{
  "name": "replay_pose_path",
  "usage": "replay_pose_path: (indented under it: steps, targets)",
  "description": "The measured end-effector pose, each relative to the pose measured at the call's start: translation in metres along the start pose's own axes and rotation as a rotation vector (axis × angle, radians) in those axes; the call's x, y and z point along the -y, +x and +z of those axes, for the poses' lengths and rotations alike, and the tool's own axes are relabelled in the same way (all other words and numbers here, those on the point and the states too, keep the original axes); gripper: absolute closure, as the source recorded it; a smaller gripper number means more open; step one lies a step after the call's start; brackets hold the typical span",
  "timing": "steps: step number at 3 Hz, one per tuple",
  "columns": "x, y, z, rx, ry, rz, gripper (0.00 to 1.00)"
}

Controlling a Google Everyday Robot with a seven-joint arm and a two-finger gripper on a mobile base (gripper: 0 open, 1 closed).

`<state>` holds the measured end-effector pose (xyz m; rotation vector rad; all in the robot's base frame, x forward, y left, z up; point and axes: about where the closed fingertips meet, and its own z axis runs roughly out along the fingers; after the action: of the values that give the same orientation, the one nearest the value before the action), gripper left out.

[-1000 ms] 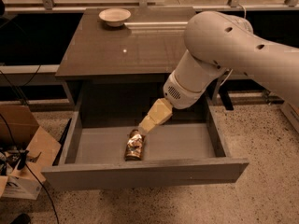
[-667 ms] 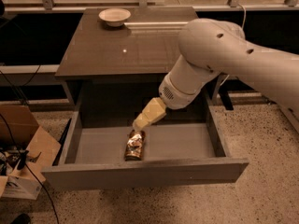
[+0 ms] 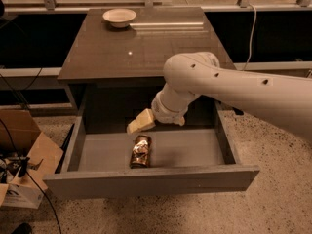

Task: Pick orange can from top drawer and place on counter

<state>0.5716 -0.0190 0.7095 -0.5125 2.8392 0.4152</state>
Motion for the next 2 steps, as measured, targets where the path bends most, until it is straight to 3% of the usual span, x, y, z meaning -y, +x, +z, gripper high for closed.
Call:
replay_pose_path:
  steps: [1,2]
  targets:
    - [0.001,0.005,0.039,-0.04,0.005,0.165,0.0]
    - [-0.009,0.018,0.066,-0.086,-0.02,0.286,0.0]
